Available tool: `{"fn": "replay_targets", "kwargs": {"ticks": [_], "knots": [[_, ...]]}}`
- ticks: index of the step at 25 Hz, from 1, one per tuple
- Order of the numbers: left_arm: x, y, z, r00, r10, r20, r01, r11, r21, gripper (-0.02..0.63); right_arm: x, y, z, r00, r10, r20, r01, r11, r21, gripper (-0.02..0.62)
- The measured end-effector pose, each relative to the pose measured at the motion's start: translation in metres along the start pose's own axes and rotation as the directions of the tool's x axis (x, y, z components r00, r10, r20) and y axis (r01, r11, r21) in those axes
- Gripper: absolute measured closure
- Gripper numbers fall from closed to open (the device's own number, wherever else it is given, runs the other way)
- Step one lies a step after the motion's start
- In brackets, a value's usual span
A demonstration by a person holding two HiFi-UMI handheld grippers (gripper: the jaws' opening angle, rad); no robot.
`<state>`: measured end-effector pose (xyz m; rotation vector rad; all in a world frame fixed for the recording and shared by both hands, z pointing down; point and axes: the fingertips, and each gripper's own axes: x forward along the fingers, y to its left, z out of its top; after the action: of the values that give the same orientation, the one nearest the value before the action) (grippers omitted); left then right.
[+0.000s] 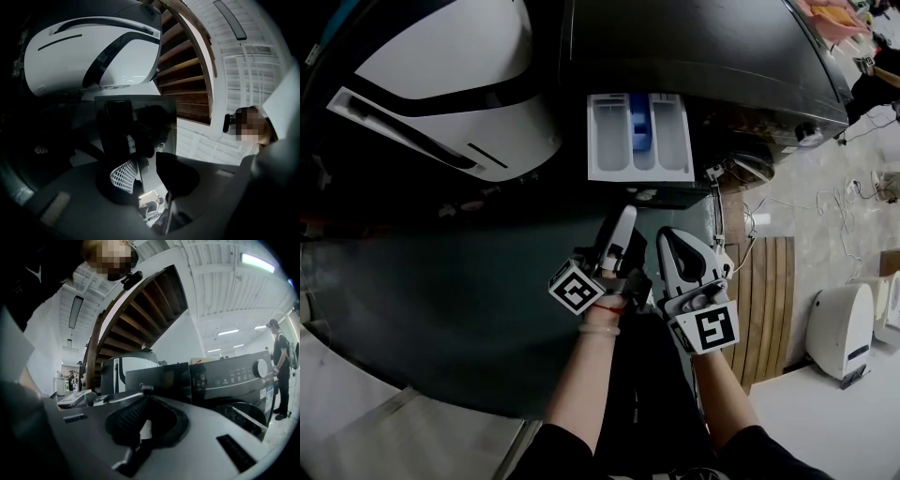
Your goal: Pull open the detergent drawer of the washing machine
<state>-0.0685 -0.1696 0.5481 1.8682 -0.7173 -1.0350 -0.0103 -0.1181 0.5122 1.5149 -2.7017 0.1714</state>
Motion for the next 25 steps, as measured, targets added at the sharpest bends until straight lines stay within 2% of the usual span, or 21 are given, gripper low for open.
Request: {"fn": "replay_targets", "kwargs": {"ticks": [4,13,15,21,23,25], "knots": [[-0.001,-0.002,0.0,1.0,-0.003,0.003,0.003,1.0,-0.016,0.488,-0.007,0.006,0.004,0.999,0.009,0.041,-0.008,0.999,-0.032,0.583],[-0.004,-0.003,-0.005,1.0,0.018,0.005,-0.018,0.999,-0.034,0.49,-0.012,0.009,0.008,0.999,0.011,0.035,-0.01,0.999,-0.049,0.584],[-0.009,-0.002,-0.011,0.999,0.035,-0.026,-0.035,0.999,0.005,0.539,-0.012,0.007,0.01,0.999,0.013,0.037,-0.011,0.998,-0.055,0.584],[-0.021,-0.006,-0.021,0.994,0.065,-0.092,-0.06,0.997,0.051,0.543,-0.011,0.004,0.02,0.999,0.012,0.044,-0.009,0.998,-0.064,0.584],[-0.022,-0.012,-0.018,0.99,0.087,-0.108,-0.076,0.992,0.101,0.548,-0.011,0.003,0.026,0.999,0.012,0.045,-0.009,0.997,-0.07,0.584],[-0.022,-0.019,-0.013,0.984,0.124,-0.127,-0.1,0.978,0.185,0.583,-0.011,0.002,0.035,0.999,0.012,0.037,-0.01,0.997,-0.072,0.583]]}}
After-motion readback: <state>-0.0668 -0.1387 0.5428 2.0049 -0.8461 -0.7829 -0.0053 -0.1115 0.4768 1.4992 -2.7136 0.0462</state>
